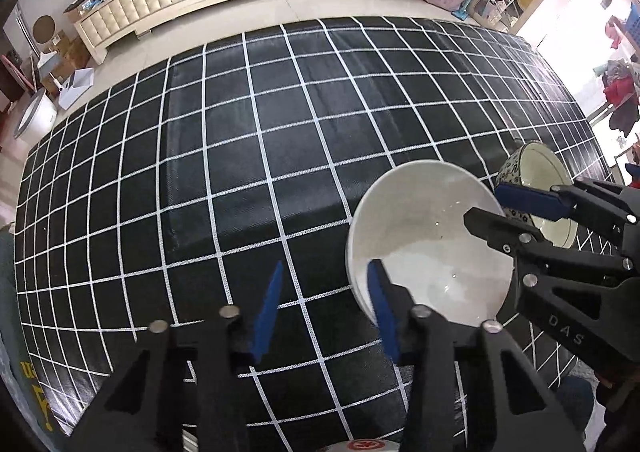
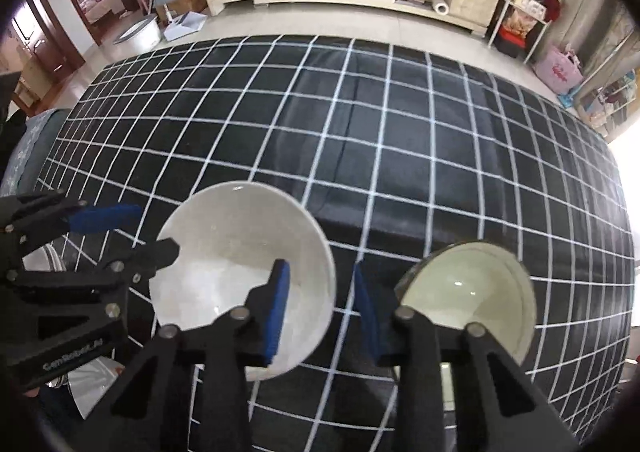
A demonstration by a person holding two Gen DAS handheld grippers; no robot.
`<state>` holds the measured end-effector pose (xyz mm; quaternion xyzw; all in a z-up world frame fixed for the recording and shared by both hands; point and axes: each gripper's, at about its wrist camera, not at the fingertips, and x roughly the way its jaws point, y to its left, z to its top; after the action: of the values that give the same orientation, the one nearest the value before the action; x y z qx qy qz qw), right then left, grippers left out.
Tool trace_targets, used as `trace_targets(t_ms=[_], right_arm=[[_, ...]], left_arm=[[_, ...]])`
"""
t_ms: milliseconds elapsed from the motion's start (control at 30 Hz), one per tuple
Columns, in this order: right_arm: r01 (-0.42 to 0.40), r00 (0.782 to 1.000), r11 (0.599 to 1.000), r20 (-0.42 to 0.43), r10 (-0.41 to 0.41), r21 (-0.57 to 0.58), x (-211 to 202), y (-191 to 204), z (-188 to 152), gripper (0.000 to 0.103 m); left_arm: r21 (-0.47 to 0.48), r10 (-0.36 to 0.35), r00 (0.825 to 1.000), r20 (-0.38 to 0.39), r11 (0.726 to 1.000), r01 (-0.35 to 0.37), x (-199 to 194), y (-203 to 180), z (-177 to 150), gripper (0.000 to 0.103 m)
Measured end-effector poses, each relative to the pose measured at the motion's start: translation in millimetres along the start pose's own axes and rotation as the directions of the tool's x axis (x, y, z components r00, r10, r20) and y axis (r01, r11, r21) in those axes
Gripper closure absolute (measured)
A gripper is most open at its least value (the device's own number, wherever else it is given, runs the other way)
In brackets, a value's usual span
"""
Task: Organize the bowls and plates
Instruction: 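Move both grippers to the cream bowl and pinch its rim, then lift the cream bowl with both grippers and carry it to the white bowl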
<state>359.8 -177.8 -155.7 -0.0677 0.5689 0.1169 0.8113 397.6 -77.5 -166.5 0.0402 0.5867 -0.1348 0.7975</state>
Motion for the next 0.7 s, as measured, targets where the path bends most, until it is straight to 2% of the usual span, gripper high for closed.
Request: trace_targets(t_ms=[100, 300, 433, 533, 700], right_arm=[[0.003, 1.000, 1.000, -0.017, -0.004, -0.007, 6, 1, -2, 0.077], [0.029, 0.999, 0.999, -0.040, -0.027, 0.046, 14, -3, -4, 0.091], [0.041, 0.998, 0.997, -0.048, -0.038, 0.058, 17, -3, -7, 0.092], [0.040, 0.998, 0.996, -0.044, -0.036, 0.076, 15, -4, -8, 0.093], [0.018, 1.000, 0.995, -0.004, -0.018, 0.099, 2, -1, -10, 0.094]], left_arm=[[0.003, -0.032, 0.999, -0.006, 0.999, 0.032, 4, 2, -1, 0.074], [0.019, -0.037, 0.999, -0.022, 0.999, 0.037, 11, -7, -4, 0.083], [0.037, -0.045, 0.998, -0.032, 0.998, 0.047, 17, -17, -4, 0.091], [0.069, -0.010, 1.000, -0.030, 0.998, 0.012, 18, -25, -5, 0.091], [0.064, -0.022, 1.000, -0.009, 0.998, 0.023, 4, -26, -12, 0.092]])
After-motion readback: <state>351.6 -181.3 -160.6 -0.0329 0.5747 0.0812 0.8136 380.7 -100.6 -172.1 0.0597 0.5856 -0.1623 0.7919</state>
